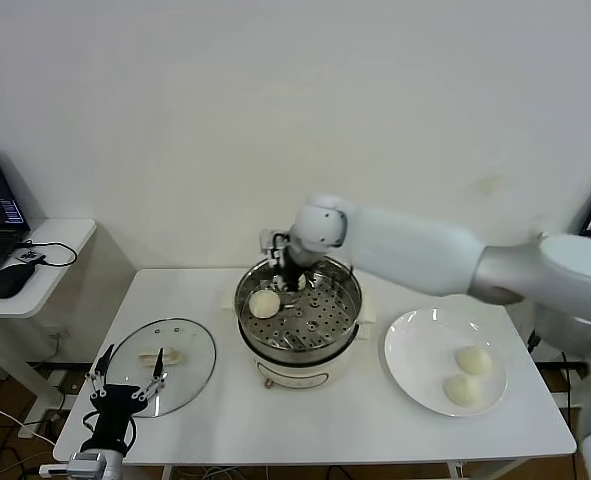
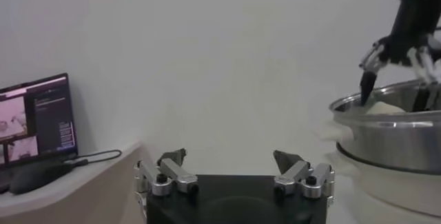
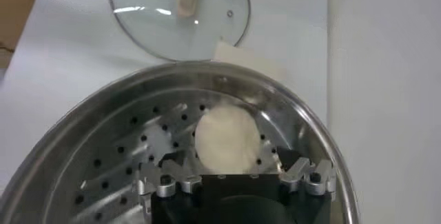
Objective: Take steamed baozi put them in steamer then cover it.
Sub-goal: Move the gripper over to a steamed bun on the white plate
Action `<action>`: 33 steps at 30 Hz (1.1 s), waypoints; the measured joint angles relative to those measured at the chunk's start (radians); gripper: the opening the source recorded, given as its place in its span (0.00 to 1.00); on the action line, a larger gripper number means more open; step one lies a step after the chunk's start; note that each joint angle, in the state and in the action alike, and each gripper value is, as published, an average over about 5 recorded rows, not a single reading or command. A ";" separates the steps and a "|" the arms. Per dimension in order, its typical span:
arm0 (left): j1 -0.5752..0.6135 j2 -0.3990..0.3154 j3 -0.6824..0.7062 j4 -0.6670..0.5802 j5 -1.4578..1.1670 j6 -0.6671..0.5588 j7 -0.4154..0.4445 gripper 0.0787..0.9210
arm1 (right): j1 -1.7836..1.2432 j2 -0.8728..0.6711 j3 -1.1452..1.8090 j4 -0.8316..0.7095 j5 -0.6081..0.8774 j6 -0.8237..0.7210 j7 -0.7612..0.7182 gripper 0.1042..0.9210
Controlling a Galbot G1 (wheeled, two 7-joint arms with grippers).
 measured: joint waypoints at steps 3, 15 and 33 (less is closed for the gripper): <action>0.002 0.003 -0.002 0.000 0.000 0.000 -0.001 0.88 | 0.038 -0.092 -0.013 0.056 -0.032 0.038 -0.047 0.88; 0.008 0.008 0.003 -0.009 0.009 0.007 0.000 0.88 | -0.012 -0.495 0.030 0.267 -0.213 0.181 -0.162 0.88; 0.015 -0.012 0.008 -0.003 0.031 0.008 0.000 0.88 | -0.402 -0.738 0.245 0.328 -0.468 0.284 -0.178 0.88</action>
